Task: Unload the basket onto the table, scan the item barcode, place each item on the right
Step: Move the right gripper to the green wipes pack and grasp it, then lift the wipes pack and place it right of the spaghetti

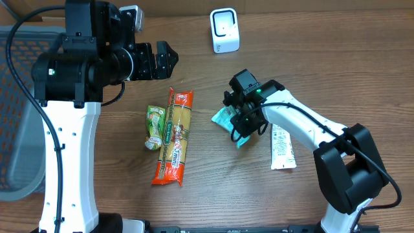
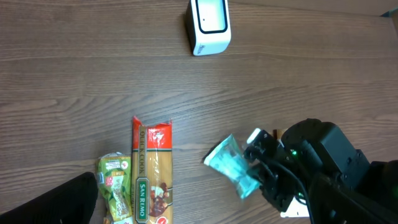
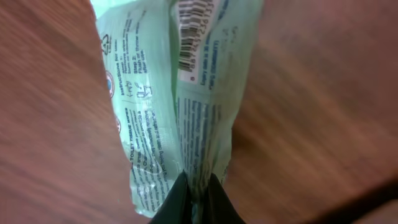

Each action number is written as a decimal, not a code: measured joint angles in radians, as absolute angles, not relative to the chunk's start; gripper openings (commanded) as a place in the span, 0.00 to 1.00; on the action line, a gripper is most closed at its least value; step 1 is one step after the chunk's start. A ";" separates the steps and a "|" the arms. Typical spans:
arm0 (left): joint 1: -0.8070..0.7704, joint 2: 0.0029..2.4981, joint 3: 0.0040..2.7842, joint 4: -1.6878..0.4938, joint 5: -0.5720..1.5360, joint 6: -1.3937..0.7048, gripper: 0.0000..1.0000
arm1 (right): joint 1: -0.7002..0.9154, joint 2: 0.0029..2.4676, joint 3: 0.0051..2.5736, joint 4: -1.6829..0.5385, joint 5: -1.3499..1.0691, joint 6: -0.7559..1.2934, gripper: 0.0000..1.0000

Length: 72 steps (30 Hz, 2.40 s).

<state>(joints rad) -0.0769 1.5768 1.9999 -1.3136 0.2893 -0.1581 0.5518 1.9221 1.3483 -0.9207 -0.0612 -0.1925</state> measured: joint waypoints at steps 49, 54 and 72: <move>-0.077 1.577 2.000 -1.314 0.289 -0.158 0.99 | 0.516 1.925 1.237 -0.596 -0.123 0.183 0.65; -0.077 1.577 2.000 -1.313 0.289 -0.158 0.99 | 0.519 1.925 1.238 -0.647 -0.060 -0.063 0.56; -0.077 1.577 2.000 -1.313 0.289 -0.158 1.00 | 0.462 1.844 1.451 -1.074 -0.083 -0.053 0.80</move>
<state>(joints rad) -0.0772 1.5768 1.9999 -1.3132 0.2893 -0.1581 0.4618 1.8442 1.4509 -1.0737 -0.0834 -0.0532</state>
